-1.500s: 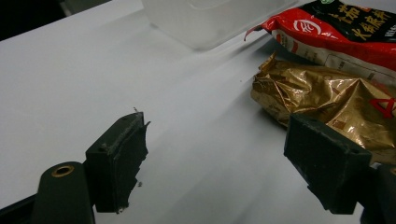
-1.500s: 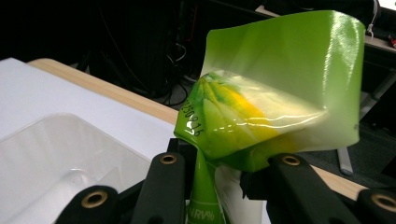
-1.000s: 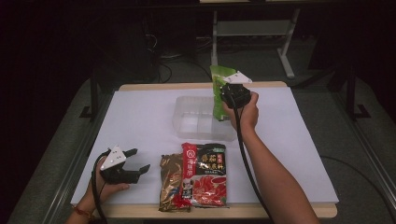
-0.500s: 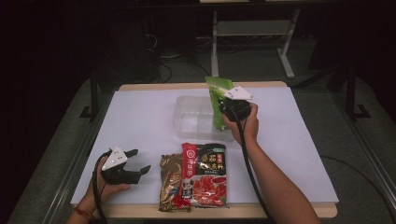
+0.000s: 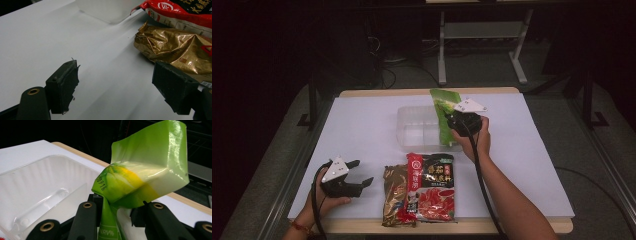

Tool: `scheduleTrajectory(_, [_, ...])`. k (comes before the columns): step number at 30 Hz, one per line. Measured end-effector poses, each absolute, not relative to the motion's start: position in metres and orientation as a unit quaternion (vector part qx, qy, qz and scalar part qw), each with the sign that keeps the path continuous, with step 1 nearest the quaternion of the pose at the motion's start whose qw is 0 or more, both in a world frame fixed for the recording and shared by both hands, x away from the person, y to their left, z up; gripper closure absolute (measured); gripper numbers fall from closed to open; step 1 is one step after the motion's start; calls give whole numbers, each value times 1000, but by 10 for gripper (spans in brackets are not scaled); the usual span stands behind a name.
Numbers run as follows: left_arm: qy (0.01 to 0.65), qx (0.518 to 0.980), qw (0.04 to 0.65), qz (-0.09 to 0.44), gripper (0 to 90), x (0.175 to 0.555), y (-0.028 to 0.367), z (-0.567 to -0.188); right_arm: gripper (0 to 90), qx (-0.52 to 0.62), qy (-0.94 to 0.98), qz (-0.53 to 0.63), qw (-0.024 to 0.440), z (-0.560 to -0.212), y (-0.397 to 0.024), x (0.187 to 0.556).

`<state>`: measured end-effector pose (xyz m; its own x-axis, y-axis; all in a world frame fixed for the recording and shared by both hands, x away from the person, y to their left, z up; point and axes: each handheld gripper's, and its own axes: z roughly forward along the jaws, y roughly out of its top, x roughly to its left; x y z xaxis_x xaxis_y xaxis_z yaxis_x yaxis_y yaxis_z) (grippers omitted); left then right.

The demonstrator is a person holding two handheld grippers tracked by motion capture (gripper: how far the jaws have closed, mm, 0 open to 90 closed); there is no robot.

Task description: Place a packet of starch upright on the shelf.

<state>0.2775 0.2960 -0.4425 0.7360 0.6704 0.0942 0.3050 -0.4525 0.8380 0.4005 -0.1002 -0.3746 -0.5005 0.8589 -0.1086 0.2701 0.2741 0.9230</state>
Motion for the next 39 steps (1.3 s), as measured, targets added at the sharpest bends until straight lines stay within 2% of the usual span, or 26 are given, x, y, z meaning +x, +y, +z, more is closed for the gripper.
scheduleTrajectory(13, [298, 824, 432, 211, 206, 278, 296, -443, 710, 377, 740, 463, 311, -377, -108, 396])
scheduleTrajectory(25, [295, 827, 431, 207, 206, 280, 294, -444, 753, 394, 739, 446, 314, -371, -105, 412])
scheduleTrajectory(39, [297, 823, 437, 208, 207, 279, 295, -442, 755, 412, 672, 478, 388, -376, -99, 416])
